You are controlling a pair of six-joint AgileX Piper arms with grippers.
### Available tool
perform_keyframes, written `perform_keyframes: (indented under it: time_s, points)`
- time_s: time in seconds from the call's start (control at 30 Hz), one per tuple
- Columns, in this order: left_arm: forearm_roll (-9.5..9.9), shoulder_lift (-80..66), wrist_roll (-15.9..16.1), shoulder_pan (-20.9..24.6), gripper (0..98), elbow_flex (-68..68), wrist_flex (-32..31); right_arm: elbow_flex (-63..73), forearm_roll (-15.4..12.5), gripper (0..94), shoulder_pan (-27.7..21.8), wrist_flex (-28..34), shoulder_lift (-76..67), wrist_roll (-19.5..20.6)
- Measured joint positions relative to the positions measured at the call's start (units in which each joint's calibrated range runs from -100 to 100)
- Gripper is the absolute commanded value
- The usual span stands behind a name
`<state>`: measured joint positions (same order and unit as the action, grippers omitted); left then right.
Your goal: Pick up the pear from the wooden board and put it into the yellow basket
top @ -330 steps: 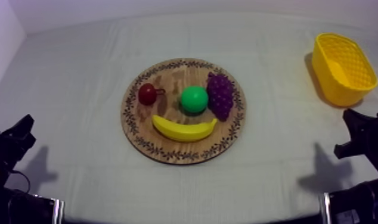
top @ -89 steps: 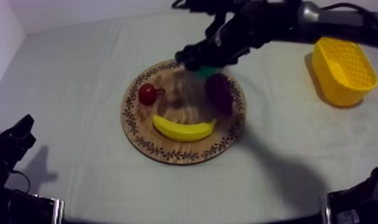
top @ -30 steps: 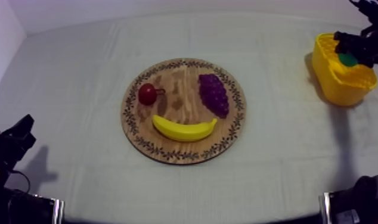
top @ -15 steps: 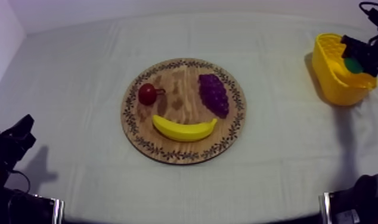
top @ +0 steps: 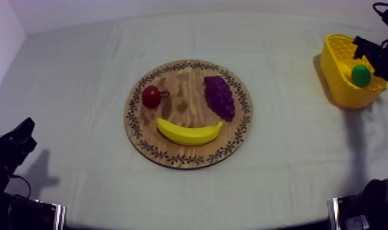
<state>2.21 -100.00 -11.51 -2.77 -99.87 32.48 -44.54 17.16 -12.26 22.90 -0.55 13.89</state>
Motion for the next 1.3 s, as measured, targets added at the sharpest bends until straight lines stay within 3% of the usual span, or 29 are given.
perform_keyframes:
  time_s: [0.27, 0.5, 0.7, 1.0, 1.13, 1.3]
  points:
    - [0.0, 0.0, 0.0, 0.0, 0.1, 0.0, 0.0, -3.2, -0.3, 8.8, 1.1, -2.4, -5.0, -3.1]
    - [0.0, 0.0, 0.0, 0.0, 0.1, 0.0, 0.0, -8.8, -5.1, 1.2, 1.5, -6.4, -13.8, -7.1]
    - [0.0, 0.0, 0.0, 0.0, 0.1, 0.0, 0.0, -18.2, -13.5, 0.6, 1.5, -13.4, -24.1, -14.5]
    - [0.0, 0.0, 0.0, 0.0, 0.1, 0.0, 0.0, -30.9, -34.1, 0.5, 3.9, -14.7, -42.9, -31.2]
    - [0.0, 0.0, 0.0, 0.0, 0.1, 0.0, 0.0, -37.0, -38.8, 0.4, 5.1, -14.3, -50.7, -37.0]
    - [0.0, 0.0, 0.0, 0.0, 0.1, 0.0, 0.0, -44.5, -39.7, 0.4, 5.6, -12.5, -61.4, -41.0]
